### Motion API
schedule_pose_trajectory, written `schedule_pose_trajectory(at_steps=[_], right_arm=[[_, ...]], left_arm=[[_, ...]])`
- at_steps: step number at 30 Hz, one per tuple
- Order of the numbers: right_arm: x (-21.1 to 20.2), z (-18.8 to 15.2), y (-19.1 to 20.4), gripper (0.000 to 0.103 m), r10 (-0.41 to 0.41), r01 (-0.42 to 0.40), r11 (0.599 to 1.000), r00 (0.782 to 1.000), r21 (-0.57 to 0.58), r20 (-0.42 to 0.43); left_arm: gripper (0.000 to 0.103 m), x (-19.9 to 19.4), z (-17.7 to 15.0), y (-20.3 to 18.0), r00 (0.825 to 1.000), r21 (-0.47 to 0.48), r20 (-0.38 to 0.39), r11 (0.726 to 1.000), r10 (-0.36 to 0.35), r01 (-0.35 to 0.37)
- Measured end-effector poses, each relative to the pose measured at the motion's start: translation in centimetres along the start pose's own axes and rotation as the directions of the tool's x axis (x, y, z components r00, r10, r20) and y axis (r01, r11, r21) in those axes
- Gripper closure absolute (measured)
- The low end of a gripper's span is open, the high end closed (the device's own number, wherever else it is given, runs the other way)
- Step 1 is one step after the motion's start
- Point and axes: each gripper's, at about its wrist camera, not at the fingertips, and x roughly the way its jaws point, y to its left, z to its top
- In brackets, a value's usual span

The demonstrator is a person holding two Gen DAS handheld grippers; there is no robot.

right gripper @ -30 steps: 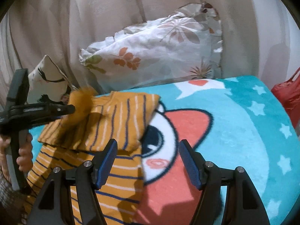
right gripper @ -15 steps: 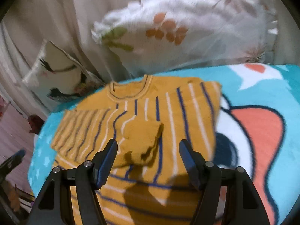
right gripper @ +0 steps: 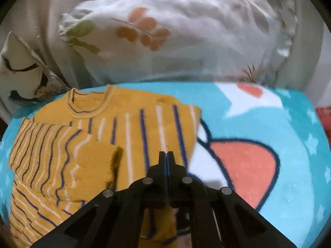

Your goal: Fold small clothes

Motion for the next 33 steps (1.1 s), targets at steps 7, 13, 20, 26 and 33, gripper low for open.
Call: schedule_pose_trajectory(at_steps=[7,13,20,26,33], right_arm=[[-4.0,-4.1,-1.8,0.057,0.205,-0.206,0.976,0.979,0.069,0.022],[-7.1,-8.7,-3.6,0.049,0.236,-0.235,0.966,0.972,0.106,0.002],[-8.3,-13.3,-5.2,0.047,0.282,-0.272,0.947,0.959,0.17,-0.038],[-9.4,-16.7,-4.7,0.043,0.441,-0.429,0.88,0.897,0.204,-0.015],[-10.2,-20.2,-4.0,0.043,0.618,-0.611,0.758,0.785,0.227,0.048]], left_arm=[[0.024,1.3,-1.3,-0.7,0.998,-0.003,-0.048,0.999,-0.035,0.034],[0.024,1.0,-2.8,-1.5,0.996,-0.001,-0.064,0.998,-0.057,0.057],[0.024,-0.1,-5.3,-2.0,0.991,-0.022,-0.062,0.993,-0.119,0.117],[0.024,-0.9,-7.3,-3.0,0.972,-0.047,-0.038,0.972,-0.232,0.23],[0.043,-1.7,-9.6,-4.4,0.964,-0.037,-0.006,0.963,-0.267,0.267]])
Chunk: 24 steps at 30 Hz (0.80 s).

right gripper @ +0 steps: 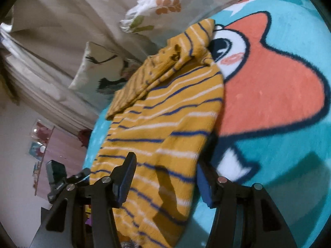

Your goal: Fold small clothes

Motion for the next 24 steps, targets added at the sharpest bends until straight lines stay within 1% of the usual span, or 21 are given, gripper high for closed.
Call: schedule_pose_trajectory(at_steps=[1,2,3,7,9,11,14,15,16,17,18,19,20,21,23,24], right_arm=[[-0.1,-0.4,0.0,0.043,0.026,-0.026,1.0,1.0,0.005,0.001],[-0.2,-0.8,0.1,0.043,0.049,-0.049,0.999,0.999,0.006,0.002],[-0.2,-1.3,0.2,0.043,0.071,-0.071,0.998,0.998,0.003,0.003],[-0.2,-2.9,1.1,0.043,0.096,-0.096,0.995,0.995,-0.034,0.001],[0.2,-3.9,1.9,0.043,0.11,-0.11,0.992,0.994,-0.056,-0.004],[0.4,-4.9,2.7,0.043,0.105,-0.105,0.991,0.994,-0.089,-0.007],[0.7,-5.6,3.7,0.043,0.077,-0.076,0.99,0.997,-0.122,0.0],[0.8,-5.8,3.9,0.043,0.065,-0.064,0.989,0.998,-0.131,0.003],[1.0,-6.1,4.3,0.045,0.042,-0.041,0.988,0.999,-0.147,0.006],[1.3,-6.2,4.5,0.048,0.021,-0.019,0.987,1.0,-0.158,0.007],[1.6,-6.3,4.7,0.054,-0.011,0.012,0.986,1.0,-0.169,0.007],[1.9,-6.3,4.8,0.06,-0.033,0.034,0.984,0.999,-0.174,0.008],[2.1,-6.3,4.8,0.063,-0.056,0.056,0.982,0.998,-0.18,0.008],[2.1,-6.2,4.7,0.069,-0.066,0.066,0.982,0.998,-0.179,0.005],[1.6,-6.1,4.0,0.07,-0.06,0.06,0.986,0.998,-0.156,0.005],[1.3,-6.1,3.6,0.069,-0.056,0.057,0.989,0.998,-0.14,0.006]], left_arm=[[0.054,0.0,-0.1,0.0,1.0,-0.001,-0.003,1.0,0.005,-0.005],[0.061,-0.1,-0.3,0.1,1.0,-0.005,-0.005,1.0,0.009,-0.009],[0.062,-0.3,-0.6,0.3,1.0,-0.012,-0.001,1.0,0.01,-0.01],[0.062,-0.9,-1.4,0.4,1.0,-0.023,0.008,1.0,-0.018,0.018],[0.059,-1.0,-1.9,0.4,1.0,-0.018,0.014,0.999,-0.028,0.028],[0.053,-1.1,-2.3,0.2,0.999,-0.013,0.026,0.999,-0.037,0.038],[0.052,-1.1,-2.5,-0.5,0.999,0.0,0.039,1.0,-0.009,0.009],[0.054,-1.1,-2.5,-0.7,0.999,0.007,0.039,1.0,0.01,-0.01],[0.07,-1.0,-2.4,-0.9,0.998,0.011,0.041,0.999,0.038,-0.038],[0.092,-1.0,-2.4,-1.0,0.995,0.017,0.04,0.996,0.087,-0.088],[0.091,-0.8,-2.2,-0.8,0.993,0.013,0.028,0.993,0.114,-0.114],[0.091,-1.0,-2.2,-0.5,0.995,-0.006,0.028,0.995,0.099,-0.099],[0.091,-1.2,-2.2,0.0,0.995,-0.043,0.007,0.995,0.096,-0.095],[0.092,-1.5,-2.1,0.4,0.995,-0.062,0.009,0.994,0.095,-0.094],[0.092,-2.2,-2.0,0.9,0.994,-0.079,0.025,0.992,0.105,-0.103],[0.092,-2.7,-2.1,1.1,0.994,-0.084,0.033,0.991,0.103,-0.1]])
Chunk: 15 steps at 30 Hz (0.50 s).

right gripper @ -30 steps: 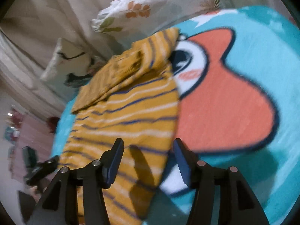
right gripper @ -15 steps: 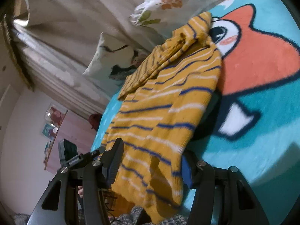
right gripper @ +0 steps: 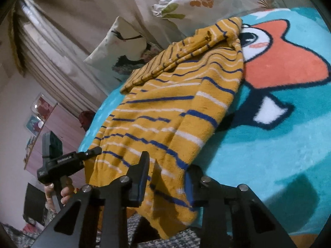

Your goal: Fold small clothes

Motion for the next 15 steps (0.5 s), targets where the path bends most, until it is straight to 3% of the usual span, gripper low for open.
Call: schedule_pose_trajectory(at_steps=[9,12,14,15], right_arm=[[-2.3,-2.3,-1.6,0.067,0.066,-0.065,0.996,0.998,0.066,-0.007],[-2.6,-2.8,-1.5,0.066,0.074,-0.073,0.995,0.997,0.065,-0.017],[-2.7,-3.3,-1.5,0.063,0.085,-0.083,0.995,0.996,0.064,-0.032],[-2.7,-3.5,-1.5,0.06,0.092,-0.089,0.994,0.995,0.065,-0.039]], left_arm=[[0.091,-0.2,-0.9,0.5,1.0,0.017,-0.011,1.0,-0.018,0.019],[0.08,-0.4,-1.1,0.6,0.999,0.017,-0.01,0.998,-0.053,0.053],[0.062,-0.5,-1.2,0.7,0.995,0.011,-0.015,0.995,-0.098,0.098],[0.058,-0.6,-1.3,0.7,0.991,0.011,-0.017,0.991,-0.131,0.131]])
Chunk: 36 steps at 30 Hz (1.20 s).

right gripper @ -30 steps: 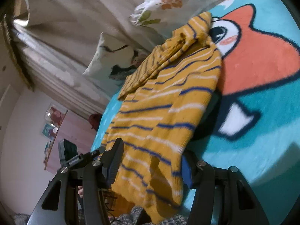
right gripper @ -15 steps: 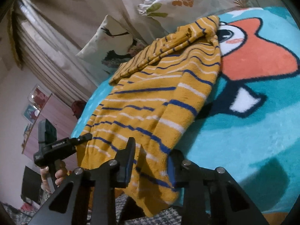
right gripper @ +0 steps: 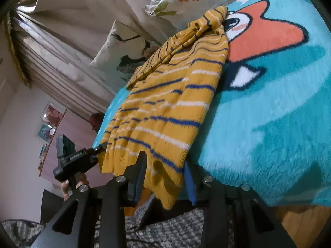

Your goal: Fold small clothes

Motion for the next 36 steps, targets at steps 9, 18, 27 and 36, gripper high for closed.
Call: schedule_pose_trajectory(at_steps=[9,18,27,36], right_arm=[[1.7,-1.1,0.1,0.051,0.025,-0.025,1.0,0.998,-0.005,-0.06],[4.2,-0.7,0.4,0.049,0.022,-0.022,1.0,0.996,-0.004,-0.092],[3.6,-0.6,1.3,0.094,0.031,-0.035,0.998,0.996,-0.049,-0.087],[-1.3,-1.5,6.4,0.096,0.135,-0.149,0.964,0.988,-0.221,-0.078]], left_arm=[[0.039,-0.1,-1.2,-1.4,1.0,0.06,-0.009,0.998,-0.029,0.03],[0.088,0.3,-1.6,-1.5,0.997,0.042,0.004,0.996,0.081,-0.081],[0.095,-2.3,-1.7,-2.0,0.994,0.041,0.056,0.994,0.095,-0.098],[0.096,-5.8,-2.9,-5.0,0.986,0.156,0.136,0.981,0.095,-0.116]])
